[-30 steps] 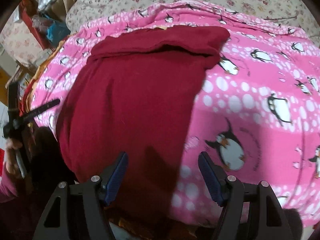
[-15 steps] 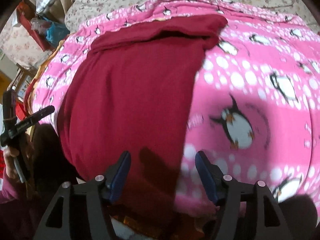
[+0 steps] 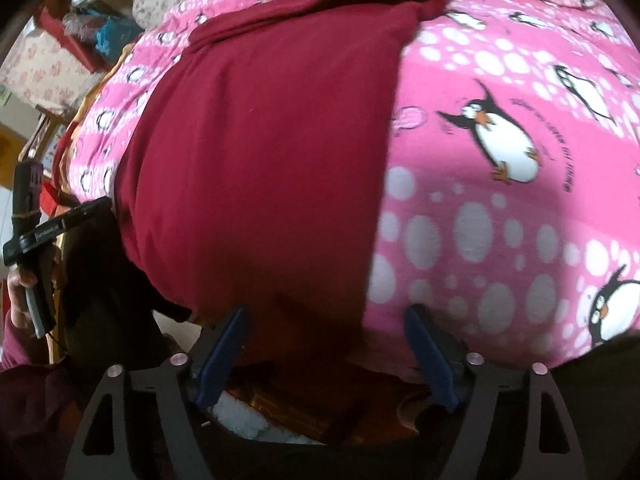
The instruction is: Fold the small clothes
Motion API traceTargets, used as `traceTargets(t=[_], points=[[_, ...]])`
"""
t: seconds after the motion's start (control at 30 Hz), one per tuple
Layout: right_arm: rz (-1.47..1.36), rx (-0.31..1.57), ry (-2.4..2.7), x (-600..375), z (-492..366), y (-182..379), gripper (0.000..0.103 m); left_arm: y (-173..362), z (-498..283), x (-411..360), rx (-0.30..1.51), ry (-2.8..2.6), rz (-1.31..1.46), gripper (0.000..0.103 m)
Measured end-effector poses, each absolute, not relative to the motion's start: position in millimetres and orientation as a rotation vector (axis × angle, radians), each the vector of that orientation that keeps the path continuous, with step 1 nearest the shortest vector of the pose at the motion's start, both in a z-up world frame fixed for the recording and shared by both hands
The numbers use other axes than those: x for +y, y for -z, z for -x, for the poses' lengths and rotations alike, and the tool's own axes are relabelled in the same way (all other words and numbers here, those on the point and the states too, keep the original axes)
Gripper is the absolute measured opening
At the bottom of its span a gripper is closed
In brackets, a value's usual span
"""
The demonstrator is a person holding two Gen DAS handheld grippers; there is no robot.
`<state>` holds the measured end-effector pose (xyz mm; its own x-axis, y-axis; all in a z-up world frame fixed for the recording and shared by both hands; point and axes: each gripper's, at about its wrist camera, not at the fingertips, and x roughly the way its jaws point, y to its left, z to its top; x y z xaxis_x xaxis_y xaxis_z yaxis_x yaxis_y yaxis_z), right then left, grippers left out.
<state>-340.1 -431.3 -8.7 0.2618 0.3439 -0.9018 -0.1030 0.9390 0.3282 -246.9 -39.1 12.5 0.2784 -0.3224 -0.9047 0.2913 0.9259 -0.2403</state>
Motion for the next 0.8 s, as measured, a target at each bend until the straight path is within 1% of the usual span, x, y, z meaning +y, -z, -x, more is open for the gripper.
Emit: traceTargets(t=[0.17,0.23,0.3,0.47,0.5,0.53,0.6,0.63,0.77,0.8], points=[[-0.208,1.298,-0.341,-422.2,337.5,15.2,0.081,-2.9,250.6,-48.5,1.26,0.441,0.01,0.063],[-0.218,1.299,-0.349,-419.2,336.1,16.8,0.086,1.9,251.3,-51.5,1.273,0.438,-0.006,0.063],[-0.222,1.301,-0.36,-418.7,335.5,17.2,0.089,4.6,251.1,-52.7,1.283,0.441,-0.007,0.063],[-0.201,1.306,-0.398,-410.7,336.3,19.5,0.089,7.3,250.5,-54.2,1.282,0.457,0.001,0.063],[-0.198,1.306,-0.412,-408.7,336.4,19.6,0.086,7.4,251.3,-55.4,1.285,0.465,-0.004,0.063],[-0.187,1.307,-0.428,-405.3,337.1,19.6,0.069,7.5,252.2,-56.1,1.288,0.476,-0.008,0.063],[-0.133,1.311,-0.439,-399.6,337.6,20.1,0.051,8.2,251.4,-57.1,1.298,0.494,-0.006,0.063],[-0.117,1.313,-0.429,-398.1,336.9,21.1,0.048,8.7,250.3,-56.2,1.3,0.493,0.003,0.063],[-0.143,1.324,-0.435,-400.7,333.6,24.7,0.048,10.6,250.5,-60.6,1.299,0.485,-0.008,0.065],[-0.146,1.327,-0.442,-399.4,332.6,26.5,0.055,10.7,251.4,-63.8,1.297,0.487,-0.024,0.068]])
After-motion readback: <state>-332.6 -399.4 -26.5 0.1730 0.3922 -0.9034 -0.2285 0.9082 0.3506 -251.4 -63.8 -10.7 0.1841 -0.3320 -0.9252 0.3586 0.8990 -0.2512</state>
